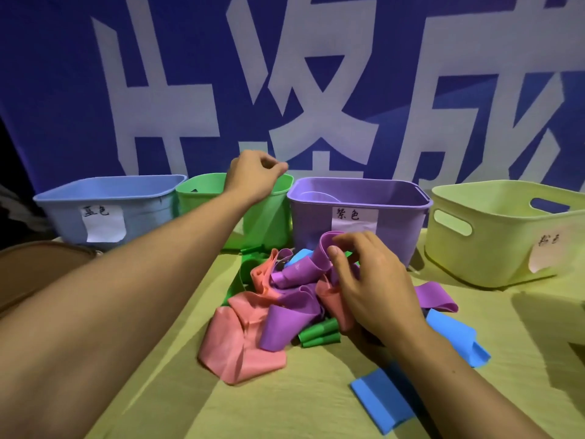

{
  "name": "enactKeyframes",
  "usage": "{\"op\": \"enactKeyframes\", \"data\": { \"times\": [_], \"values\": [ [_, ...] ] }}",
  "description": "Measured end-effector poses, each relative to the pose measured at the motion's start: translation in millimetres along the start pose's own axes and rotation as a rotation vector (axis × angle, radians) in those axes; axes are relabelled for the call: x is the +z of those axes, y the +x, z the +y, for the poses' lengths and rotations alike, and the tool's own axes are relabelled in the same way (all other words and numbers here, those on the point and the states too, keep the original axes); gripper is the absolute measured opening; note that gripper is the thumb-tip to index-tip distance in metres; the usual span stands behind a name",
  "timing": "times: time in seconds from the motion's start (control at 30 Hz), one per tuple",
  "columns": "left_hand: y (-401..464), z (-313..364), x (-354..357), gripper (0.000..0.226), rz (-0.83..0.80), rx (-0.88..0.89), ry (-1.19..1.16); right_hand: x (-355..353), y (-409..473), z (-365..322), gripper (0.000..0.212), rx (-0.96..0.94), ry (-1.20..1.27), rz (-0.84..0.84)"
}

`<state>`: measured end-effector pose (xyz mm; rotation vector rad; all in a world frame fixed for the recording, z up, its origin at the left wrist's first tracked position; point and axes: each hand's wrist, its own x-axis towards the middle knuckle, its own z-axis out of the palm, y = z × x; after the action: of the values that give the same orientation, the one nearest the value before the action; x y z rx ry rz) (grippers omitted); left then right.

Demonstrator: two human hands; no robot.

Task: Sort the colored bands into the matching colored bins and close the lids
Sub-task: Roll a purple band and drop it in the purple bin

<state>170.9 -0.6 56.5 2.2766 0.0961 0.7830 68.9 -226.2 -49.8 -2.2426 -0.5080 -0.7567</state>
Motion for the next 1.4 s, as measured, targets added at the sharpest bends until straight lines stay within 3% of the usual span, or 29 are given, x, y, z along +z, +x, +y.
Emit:
{"op": "enactKeyframes", "data": {
  "times": [0.1, 0.2, 0.3, 0.4, 0.6, 0.7, 0.83, 0.9, 1.03, 1.2, 1.4],
  "values": [
    [-45, 14, -6, 0.015, -0.019, 0.060, -0.211, -1, 1, 0, 0.017, 0.015, -0.002, 0.001],
    [-86, 8, 2, 0.001, -0.180, 0.076, -0.346, 0, 1, 3, 0.014, 0.005, -0.026, -0.005],
    [-118, -3, 14, 0.012, -0.350, 0.079, -0.380, 0, 3, 9, 0.017, 0.015, -0.052, -0.037],
    [-136, -17, 22, 0.030, -0.471, 0.123, -0.253, 1, 3, 11, 0.020, 0.028, -0.072, -0.070],
    [-135, -20, 27, 0.007, -0.356, 0.120, -0.168, 2, 3, 15, 0.023, 0.059, -0.032, -0.087],
    [-132, -9, 23, 0.006, -0.358, 0.137, -0.157, 1, 3, 13, 0.029, 0.074, 0.014, -0.098],
    [-131, 5, 16, 0.020, -0.331, 0.018, -0.393, -1, 3, 8, 0.043, 0.202, 0.236, -0.106],
    [-132, 12, 13, 0.020, -0.295, -0.106, -0.622, -2, 2, 5, 0.049, 0.289, 0.365, -0.127],
    [-136, 28, 10, 0.026, -0.393, -0.324, -0.995, -7, 4, 1, 0.050, 0.392, 0.600, -0.117],
    [-133, 35, 11, 0.033, -0.419, -0.321, -1.041, -12, 13, 3, 0.044, 0.485, 1.029, -0.008],
    [-133, 31, 21, 0.023, -0.271, -0.366, -0.894, -36, 18, 3, 0.028, 0.466, 1.323, -0.008]
  ]
}}
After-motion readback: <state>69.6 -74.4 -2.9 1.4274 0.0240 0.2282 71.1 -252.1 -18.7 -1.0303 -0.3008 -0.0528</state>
